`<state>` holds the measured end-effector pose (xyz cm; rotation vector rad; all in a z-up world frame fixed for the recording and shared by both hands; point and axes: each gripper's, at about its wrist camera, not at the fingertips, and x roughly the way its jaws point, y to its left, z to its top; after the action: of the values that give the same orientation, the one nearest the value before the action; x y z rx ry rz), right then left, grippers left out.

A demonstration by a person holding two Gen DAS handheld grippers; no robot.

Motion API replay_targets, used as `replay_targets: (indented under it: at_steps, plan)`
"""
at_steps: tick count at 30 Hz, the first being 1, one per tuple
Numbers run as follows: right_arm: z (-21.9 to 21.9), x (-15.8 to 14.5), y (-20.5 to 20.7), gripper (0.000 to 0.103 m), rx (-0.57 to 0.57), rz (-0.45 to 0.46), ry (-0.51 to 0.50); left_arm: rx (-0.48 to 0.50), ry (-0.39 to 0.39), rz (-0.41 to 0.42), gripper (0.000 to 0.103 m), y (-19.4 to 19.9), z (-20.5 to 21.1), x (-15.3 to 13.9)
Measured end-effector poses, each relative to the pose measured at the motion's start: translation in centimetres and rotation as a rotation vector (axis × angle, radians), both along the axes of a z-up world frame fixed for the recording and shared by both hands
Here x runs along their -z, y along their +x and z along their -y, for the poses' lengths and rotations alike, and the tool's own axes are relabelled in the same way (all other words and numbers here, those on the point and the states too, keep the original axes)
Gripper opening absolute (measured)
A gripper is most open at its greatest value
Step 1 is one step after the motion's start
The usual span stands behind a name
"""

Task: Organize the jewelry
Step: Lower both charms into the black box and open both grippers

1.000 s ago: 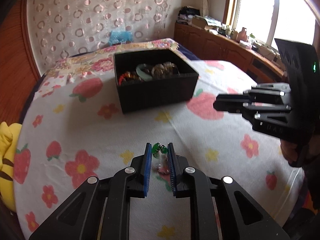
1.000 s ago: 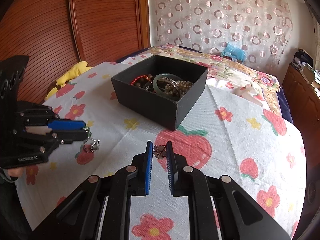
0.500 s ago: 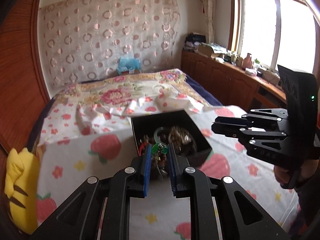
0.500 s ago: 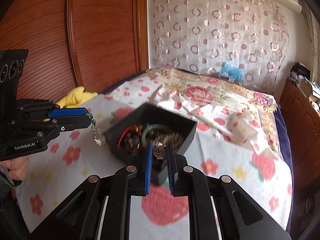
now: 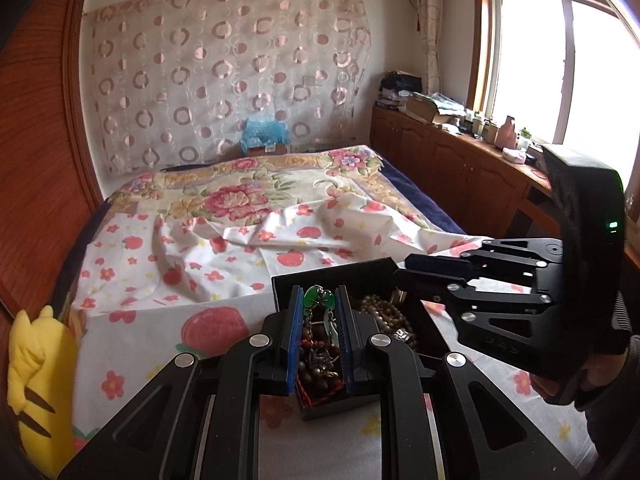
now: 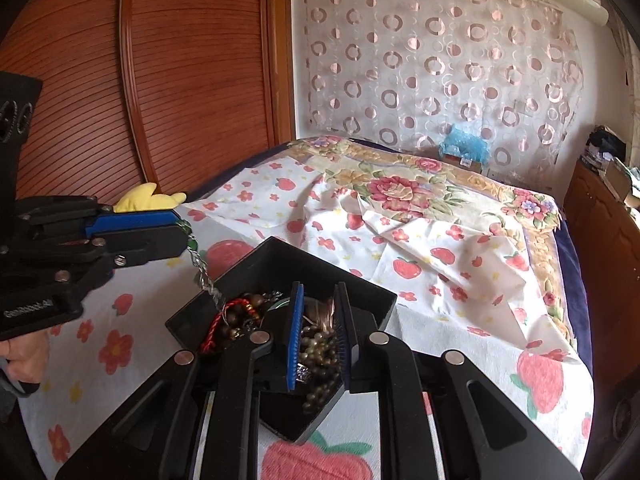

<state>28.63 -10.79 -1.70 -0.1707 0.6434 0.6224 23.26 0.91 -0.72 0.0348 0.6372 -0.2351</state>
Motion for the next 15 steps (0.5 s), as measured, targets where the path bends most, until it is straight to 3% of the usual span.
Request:
replay_targets:
  at_steps: [9,13,15]
  plan:
    - [1.6,-0.1,-1.0,0.026,0.042,-0.010,0.031,-0.022,-0.011,-0.017,0.016,0.9,0.0,0.7]
    - [3.0,-0.1,-2.4,0.026,0.074,-0.009,0.049,-0.047,-0.014,-0.012,0.039,0.2,-0.1,0.5]
    - [3.5,0.0,-3.0,0.027,0.088,-0.011,0.058,-0.054,-0.014,-0.011,0.044,-0.4,-0.1,0.5]
